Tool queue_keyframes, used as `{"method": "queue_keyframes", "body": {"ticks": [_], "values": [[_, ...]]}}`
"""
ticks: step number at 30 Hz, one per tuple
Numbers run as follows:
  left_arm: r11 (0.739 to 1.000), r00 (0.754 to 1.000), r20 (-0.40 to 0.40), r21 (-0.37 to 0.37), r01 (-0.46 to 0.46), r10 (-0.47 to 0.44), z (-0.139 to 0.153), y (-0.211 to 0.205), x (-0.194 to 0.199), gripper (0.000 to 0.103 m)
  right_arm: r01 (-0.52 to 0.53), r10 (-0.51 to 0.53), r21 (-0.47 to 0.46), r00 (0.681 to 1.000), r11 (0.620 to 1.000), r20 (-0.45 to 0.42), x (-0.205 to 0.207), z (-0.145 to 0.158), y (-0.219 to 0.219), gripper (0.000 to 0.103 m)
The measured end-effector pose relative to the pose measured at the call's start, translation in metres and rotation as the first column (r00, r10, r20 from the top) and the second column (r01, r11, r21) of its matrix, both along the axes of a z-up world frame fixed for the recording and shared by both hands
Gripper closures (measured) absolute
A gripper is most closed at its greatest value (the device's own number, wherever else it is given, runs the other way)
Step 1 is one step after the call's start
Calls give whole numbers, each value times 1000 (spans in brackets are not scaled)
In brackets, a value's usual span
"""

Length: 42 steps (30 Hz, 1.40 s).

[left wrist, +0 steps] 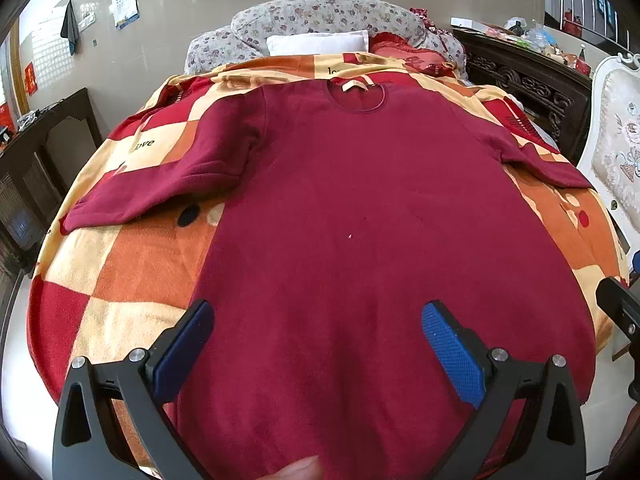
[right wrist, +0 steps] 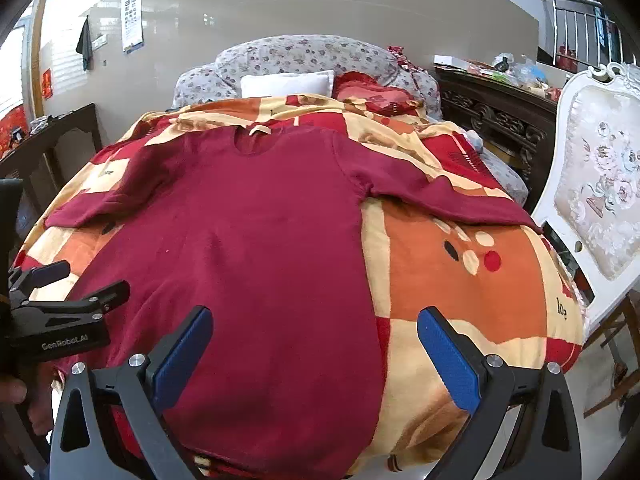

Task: Fold small clothes

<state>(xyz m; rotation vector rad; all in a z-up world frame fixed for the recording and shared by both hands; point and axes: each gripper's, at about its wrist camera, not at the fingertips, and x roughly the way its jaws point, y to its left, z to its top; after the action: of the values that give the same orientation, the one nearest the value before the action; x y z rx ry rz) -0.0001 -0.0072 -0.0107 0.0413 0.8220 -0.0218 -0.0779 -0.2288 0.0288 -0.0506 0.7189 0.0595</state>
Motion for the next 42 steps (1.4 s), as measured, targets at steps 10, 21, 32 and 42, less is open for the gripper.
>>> {"method": "queue_keyframes", "body": {"ticks": [10,21,32,42], "values": [[1000,1000,-4,-3,-6,6,-2,-1,2,0,115,-117,-38,992,993,-52,10,-5,-2,0],[1000,1000,-5,1,-5,5,-1,-1,1,0,118,-119,-26,991,993,-53,12,-3,2,0],[1000,1000,-9,3,2,-2,-4,-3,2,0,114,-114,-11,992,993,-62,14,-2,-1,0],[1000,1000,-9,1,0,0,-4,-3,1,0,100,-102,-24,993,995,-62,16,-2,5,0]]}}
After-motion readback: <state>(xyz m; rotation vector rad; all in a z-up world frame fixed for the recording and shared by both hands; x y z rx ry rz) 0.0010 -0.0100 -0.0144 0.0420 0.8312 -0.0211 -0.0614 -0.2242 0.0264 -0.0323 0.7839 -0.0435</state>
